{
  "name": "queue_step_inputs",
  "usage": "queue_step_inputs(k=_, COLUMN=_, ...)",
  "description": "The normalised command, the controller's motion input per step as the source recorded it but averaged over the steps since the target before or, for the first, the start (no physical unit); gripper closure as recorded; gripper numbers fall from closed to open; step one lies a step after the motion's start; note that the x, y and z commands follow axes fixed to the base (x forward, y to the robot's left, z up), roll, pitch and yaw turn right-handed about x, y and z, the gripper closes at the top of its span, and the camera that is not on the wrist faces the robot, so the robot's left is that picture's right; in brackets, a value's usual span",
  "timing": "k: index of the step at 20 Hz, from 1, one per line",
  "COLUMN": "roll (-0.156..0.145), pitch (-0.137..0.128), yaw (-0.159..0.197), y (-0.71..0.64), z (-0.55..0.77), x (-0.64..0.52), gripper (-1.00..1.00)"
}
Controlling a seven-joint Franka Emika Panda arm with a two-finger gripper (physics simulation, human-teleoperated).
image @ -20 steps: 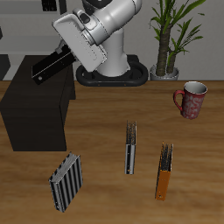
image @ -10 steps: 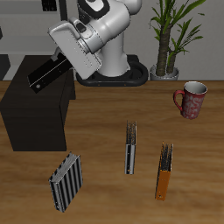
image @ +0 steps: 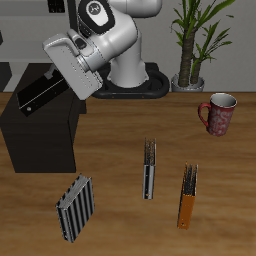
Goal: Place the black book flat on top of the shelf
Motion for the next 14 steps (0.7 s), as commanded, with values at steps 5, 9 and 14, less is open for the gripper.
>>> queue_step_inputs(k=5, roll=-0.041, pitch=0.032, yaw=0.0, y=-0.2, z=-0.17, x=0.11, gripper=1.0)
queue_step_inputs(k=9, roll=-0.002, pitch=0.08, yaw=-0.012, y=-0.14, z=-0.22, x=0.09, gripper=1.0)
queue_step_inputs(k=14, roll=0.363, pitch=0.536, yaw=-0.228, y=-0.08, z=-0.54, x=0.35, gripper=-1.0)
